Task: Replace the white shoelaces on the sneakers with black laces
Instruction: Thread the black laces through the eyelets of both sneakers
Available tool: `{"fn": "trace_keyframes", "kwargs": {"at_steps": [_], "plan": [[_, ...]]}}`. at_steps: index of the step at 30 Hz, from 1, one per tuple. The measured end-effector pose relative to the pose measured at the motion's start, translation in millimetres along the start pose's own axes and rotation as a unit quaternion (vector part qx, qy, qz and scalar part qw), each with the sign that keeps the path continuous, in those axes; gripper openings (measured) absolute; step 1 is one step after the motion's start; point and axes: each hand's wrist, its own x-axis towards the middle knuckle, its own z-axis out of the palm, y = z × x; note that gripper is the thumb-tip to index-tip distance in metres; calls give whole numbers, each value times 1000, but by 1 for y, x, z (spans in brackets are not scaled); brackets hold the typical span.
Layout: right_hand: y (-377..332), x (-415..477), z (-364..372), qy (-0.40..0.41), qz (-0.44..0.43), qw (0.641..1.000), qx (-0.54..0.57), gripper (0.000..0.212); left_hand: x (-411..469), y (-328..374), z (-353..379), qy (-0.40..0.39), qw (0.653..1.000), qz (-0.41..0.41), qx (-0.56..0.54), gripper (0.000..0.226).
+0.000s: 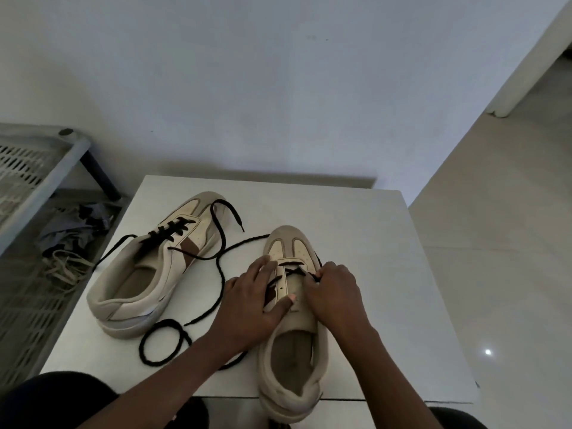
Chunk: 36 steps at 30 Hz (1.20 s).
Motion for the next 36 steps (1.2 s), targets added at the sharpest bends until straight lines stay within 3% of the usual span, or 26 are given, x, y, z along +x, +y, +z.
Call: {"fn": "trace_keyframes", "kwargs": {"at_steps": [5, 8, 11, 13, 16, 20, 23, 25, 28, 31, 33, 34, 36], "plan": [[15, 20, -2, -41, -2, 999, 12, 48, 9, 4, -10, -39, 997, -20, -61, 97], [25, 28, 1, -38, 6, 999, 37, 54, 16, -2, -19, -58, 989, -22, -133, 84], [30, 31, 9, 20, 11, 998, 54, 33, 22, -13, -27, -74, 980, -2, -187, 62], [30, 35, 13, 40, 14, 991, 130, 12, 25, -18, -30, -77, 975, 10, -209, 55], [27, 41, 12, 41, 36, 972, 228, 17, 27, -25, -34, -76, 969, 33, -233, 50], [26, 46, 12, 81, 24, 970, 227, 26, 30, -29, -40, -105, 964, 47, -239, 54], [28, 50, 18, 49, 64, 965, 250, 24, 31, -27, -40, -109, 965, 57, -231, 59], [33, 53, 17, 24, 124, 934, 335, 21, 31, -26, -39, -105, 967, 66, -223, 59], [38, 59, 13, -16, 183, 858, 479, 21, 32, -28, -38, -100, 969, 68, -216, 58], [39, 57, 15, 1, 169, 870, 463, 29, 33, -28, -39, -96, 969, 60, -219, 55], [35, 55, 13, 34, 161, 851, 499, 29, 34, -28, -39, -93, 971, 60, -213, 53], [32, 55, 10, 47, 158, 818, 551, 27, 34, -28, -38, -97, 971, 58, -212, 53], [23, 54, -3, 53, 142, 710, 688, 22, 34, -29, -38, -100, 972, 59, -204, 53]]}}
